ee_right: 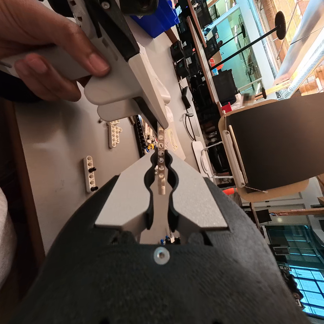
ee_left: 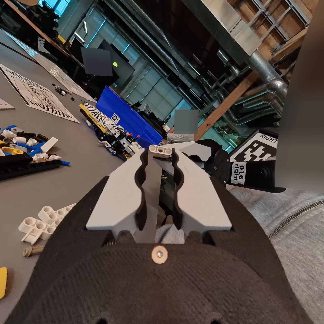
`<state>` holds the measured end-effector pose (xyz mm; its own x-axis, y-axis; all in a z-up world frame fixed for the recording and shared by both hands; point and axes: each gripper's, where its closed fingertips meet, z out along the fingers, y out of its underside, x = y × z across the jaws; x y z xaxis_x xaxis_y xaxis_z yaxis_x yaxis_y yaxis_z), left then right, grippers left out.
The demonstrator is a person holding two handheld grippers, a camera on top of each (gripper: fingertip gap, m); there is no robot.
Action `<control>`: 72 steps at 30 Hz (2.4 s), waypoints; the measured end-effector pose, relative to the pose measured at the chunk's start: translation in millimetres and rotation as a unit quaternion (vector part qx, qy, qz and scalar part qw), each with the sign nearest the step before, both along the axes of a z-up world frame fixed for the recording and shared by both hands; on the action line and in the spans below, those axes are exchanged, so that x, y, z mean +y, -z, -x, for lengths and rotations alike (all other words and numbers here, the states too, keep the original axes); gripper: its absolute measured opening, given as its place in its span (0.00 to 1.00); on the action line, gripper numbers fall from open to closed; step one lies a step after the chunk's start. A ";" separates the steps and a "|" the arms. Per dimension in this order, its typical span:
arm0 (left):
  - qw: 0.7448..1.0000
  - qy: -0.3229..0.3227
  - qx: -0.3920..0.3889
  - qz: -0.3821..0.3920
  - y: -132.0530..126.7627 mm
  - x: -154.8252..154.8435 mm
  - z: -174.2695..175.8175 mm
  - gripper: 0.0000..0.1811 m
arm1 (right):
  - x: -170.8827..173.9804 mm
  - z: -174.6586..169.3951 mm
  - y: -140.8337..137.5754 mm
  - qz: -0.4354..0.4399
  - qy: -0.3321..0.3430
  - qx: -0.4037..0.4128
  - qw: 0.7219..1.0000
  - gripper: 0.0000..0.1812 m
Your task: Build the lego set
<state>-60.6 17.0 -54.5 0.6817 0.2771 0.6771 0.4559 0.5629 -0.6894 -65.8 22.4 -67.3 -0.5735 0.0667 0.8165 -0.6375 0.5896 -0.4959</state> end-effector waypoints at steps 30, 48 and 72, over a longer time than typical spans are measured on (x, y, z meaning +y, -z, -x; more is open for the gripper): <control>1.000 -0.006 0.002 0.004 0.2 -0.4 0.4 0.13 | 0.0 1.2 0.7 0.009 -0.004 -0.006 1.000 0.03; 1.000 0.001 0.011 -0.008 -3.4 -1.8 -2.6 0.13 | -0.2 -3.8 -6.0 0.015 -0.011 0.050 0.999 0.03; 1.000 0.002 0.013 -0.017 -5.2 -3.4 -2.8 0.13 | 1.0 -7.2 -13.7 0.042 -0.027 0.075 0.996 0.04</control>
